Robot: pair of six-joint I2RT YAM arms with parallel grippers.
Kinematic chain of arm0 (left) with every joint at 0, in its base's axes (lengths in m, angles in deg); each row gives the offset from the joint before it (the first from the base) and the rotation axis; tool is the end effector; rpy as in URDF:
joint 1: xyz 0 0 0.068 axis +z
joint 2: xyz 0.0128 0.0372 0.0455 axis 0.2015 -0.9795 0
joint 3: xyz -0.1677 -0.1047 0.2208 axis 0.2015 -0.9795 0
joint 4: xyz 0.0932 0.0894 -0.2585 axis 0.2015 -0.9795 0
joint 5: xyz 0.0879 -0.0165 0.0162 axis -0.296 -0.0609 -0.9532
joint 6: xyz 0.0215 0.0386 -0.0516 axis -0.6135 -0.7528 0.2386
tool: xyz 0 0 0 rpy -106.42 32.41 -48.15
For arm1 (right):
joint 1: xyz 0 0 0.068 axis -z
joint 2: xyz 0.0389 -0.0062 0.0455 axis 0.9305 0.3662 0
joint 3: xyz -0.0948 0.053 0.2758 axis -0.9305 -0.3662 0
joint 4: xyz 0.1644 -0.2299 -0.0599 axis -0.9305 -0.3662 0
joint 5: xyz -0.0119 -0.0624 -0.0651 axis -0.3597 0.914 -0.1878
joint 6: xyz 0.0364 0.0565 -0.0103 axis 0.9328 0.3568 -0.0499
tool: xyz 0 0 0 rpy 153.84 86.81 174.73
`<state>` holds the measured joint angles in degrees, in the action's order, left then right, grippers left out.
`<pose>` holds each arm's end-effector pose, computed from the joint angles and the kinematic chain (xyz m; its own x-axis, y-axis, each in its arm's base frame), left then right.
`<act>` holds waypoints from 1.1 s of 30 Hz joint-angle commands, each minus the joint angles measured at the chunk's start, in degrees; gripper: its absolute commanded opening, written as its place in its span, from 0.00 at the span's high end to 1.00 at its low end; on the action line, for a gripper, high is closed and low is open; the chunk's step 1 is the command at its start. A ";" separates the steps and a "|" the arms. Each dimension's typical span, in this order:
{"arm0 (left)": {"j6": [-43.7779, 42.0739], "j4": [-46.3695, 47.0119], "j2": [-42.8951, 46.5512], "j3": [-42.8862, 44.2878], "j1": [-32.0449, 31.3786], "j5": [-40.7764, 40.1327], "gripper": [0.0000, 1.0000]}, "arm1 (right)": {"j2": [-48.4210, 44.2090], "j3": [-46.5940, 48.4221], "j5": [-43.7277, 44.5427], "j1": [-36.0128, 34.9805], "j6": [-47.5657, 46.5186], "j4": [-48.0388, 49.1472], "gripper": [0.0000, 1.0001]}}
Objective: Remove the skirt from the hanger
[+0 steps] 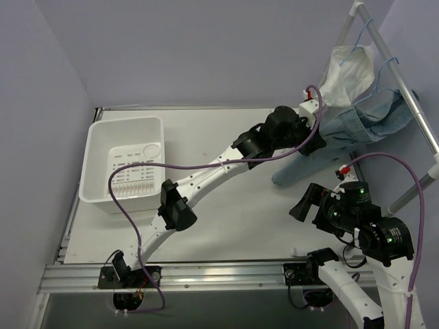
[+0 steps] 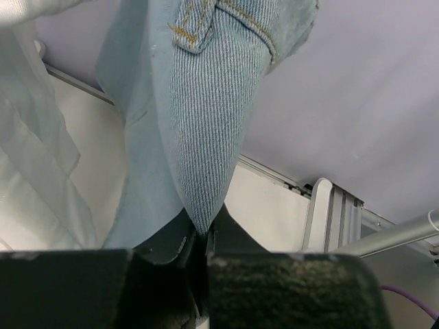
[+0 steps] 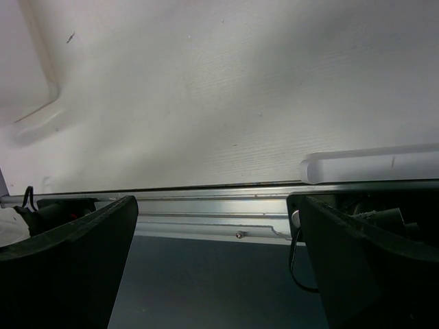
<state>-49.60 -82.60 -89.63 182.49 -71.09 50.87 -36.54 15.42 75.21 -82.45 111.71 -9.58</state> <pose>0.3036 -0.5389 0.4061 -0.3547 0.0114 -0.9349 0.8865 0.3219 -0.3324 0.1007 0.0366 0.3877 -0.7032 0.3887 -0.5954 -0.0033 0.8355 0.5495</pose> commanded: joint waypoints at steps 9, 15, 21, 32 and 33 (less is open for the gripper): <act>6.97 10.05 4.70 1.02 2.95 4.56 0.98 | 0.93 1.84 1.68 -0.22 -1.35 -1.56 0.00; 7.75 13.12 8.30 -2.75 3.74 7.72 0.98 | 1.11 1.58 2.03 -0.22 -1.52 -1.21 0.00; 9.33 16.64 10.24 -4.52 4.18 10.45 0.98 | 1.54 1.31 2.12 -0.22 -1.87 -0.59 0.00; 14.77 22.97 8.83 -2.32 4.62 13.26 0.98 | 2.78 2.19 2.82 -0.22 -3.10 -0.41 0.00; 15.31 24.36 8.66 -2.32 4.71 13.52 0.98 | 2.95 2.19 2.83 -0.22 -3.19 -0.42 0.00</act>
<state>-36.55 -71.74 -84.49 176.54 -66.93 62.59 -34.70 15.79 76.50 -82.45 109.90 -9.58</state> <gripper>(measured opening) 0.072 1.000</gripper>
